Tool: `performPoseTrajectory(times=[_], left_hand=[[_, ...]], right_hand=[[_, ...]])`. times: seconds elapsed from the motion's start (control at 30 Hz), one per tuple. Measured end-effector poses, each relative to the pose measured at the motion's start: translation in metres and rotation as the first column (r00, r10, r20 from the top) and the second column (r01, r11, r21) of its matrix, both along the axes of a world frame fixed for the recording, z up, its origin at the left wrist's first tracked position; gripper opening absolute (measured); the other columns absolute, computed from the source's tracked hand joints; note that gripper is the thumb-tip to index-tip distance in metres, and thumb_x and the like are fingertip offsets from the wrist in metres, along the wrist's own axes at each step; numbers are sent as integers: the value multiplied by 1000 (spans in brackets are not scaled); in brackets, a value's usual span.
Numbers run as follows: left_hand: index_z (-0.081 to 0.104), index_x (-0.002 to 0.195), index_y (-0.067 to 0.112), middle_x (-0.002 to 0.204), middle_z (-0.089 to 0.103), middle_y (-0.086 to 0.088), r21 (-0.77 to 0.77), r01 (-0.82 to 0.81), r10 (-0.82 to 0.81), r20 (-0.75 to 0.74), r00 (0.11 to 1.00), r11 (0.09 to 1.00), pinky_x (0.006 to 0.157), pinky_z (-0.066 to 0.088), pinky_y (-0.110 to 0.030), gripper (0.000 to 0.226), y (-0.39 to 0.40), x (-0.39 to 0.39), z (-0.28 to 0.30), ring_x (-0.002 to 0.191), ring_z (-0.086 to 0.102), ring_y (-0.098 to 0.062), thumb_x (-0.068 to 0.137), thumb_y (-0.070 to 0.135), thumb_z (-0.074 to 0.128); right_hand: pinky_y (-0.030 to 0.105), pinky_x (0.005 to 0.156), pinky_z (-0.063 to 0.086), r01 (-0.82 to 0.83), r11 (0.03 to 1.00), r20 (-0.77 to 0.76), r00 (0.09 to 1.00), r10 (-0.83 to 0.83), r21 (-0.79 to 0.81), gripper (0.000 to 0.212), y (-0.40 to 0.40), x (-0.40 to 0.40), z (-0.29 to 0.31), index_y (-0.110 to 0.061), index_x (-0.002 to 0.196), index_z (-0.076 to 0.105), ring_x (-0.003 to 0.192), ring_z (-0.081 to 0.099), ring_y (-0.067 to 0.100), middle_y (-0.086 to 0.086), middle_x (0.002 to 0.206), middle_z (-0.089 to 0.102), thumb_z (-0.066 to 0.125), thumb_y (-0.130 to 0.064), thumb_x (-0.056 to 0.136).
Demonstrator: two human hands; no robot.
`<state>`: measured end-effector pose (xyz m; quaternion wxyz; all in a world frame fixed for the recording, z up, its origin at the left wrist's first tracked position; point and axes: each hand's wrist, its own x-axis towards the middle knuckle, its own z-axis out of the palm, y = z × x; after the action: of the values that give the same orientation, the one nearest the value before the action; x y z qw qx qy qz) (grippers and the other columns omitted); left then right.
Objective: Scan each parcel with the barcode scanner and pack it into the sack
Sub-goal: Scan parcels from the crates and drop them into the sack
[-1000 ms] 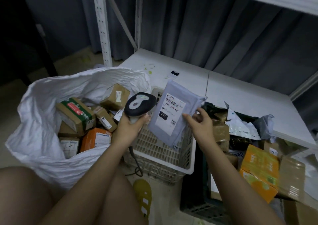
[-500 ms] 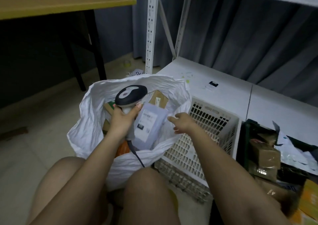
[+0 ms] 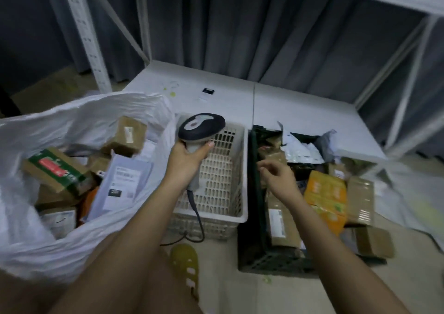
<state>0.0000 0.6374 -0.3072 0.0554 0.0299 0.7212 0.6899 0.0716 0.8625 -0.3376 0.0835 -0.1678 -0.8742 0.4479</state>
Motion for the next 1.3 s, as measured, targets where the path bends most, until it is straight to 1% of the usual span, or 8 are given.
performPoseTrajectory(times=[0.13, 0.23, 0.33, 0.47, 0.63, 0.87, 1.13, 1.3], left_hand=[[64, 114, 6, 95, 70, -6, -46, 140, -138, 34, 990, 989, 69, 51, -23, 39, 50, 24, -12, 88, 67, -20, 83, 27, 73], [63, 114, 8, 89, 69, -1, -80, 205, -199, 71, 977, 976, 64, 50, -18, 37, 77, 41, -21, 79, 66, -11, 83, 25, 74], [63, 115, 6, 88, 68, 0, -106, 249, -240, 90, 967, 963, 56, 47, -10, 38, 96, 54, -26, 70, 62, -1, 84, 24, 73], [62, 114, 5, 83, 66, 3, -120, 273, -262, 104, 960, 955, 53, 43, -5, 35, 110, 70, -30, 69, 60, -3, 84, 20, 73], [61, 110, 7, 82, 66, 2, -138, 279, -265, 110, 958, 950, 52, 43, -6, 31, 113, 80, -34, 66, 59, -1, 84, 20, 73], [62, 114, 7, 80, 68, 2, -136, 232, -216, 122, 969, 963, 63, 50, -20, 37, 107, 79, -35, 67, 64, -5, 84, 24, 73], [59, 119, 7, 92, 68, -2, -40, 214, -210, 85, 974, 976, 61, 50, -13, 38, 99, 80, -27, 76, 64, -9, 84, 18, 72], [58, 122, 12, 101, 68, -5, -2, 76, -76, 54, 996, 997, 68, 51, -21, 41, 70, 71, -26, 88, 66, -17, 84, 22, 73]], right_hand=[[32, 75, 48, 130, 980, 61, 988, -140, 149, 18, 56, 48, -15, -15, 106, 69, 99, 62, 23, 4, 104, 68, 54, -11, 96], [41, 87, 46, 276, 862, 35, 947, -320, 425, 26, 82, 76, -22, -18, 113, 66, 112, 54, 32, 10, 121, 61, 59, -22, 89], [49, 108, 29, 312, 778, 231, 837, -497, 545, 72, 94, 93, -24, -21, 140, 42, 135, 27, 38, 16, 149, 31, 63, -57, 82], [57, 112, 20, 340, 839, 413, 752, -514, 425, 111, 86, 87, -35, -26, 151, 13, 143, 8, 41, 13, 159, 4, 61, -81, 67], [58, 107, 28, 440, 727, 263, 729, -632, 527, 106, 77, 77, -56, -21, 147, 21, 135, 20, 46, 18, 154, 13, 67, -73, 67], [51, 100, 35, 533, 713, -27, 809, -587, 455, 100, 95, 93, -31, -27, 147, 24, 124, 34, 41, 20, 142, 30, 77, -54, 66], [47, 101, 40, 534, 774, -391, 829, -399, 340, 93, 74, 116, 27, -20, 137, 39, 125, 36, 32, 13, 136, 34, 85, -47, 61], [33, 99, 37, 344, 929, -336, 898, -283, 139, 82, 41, 95, 53, -27, 133, 41, 124, 37, 15, -2, 131, 35, 85, -45, 66]])
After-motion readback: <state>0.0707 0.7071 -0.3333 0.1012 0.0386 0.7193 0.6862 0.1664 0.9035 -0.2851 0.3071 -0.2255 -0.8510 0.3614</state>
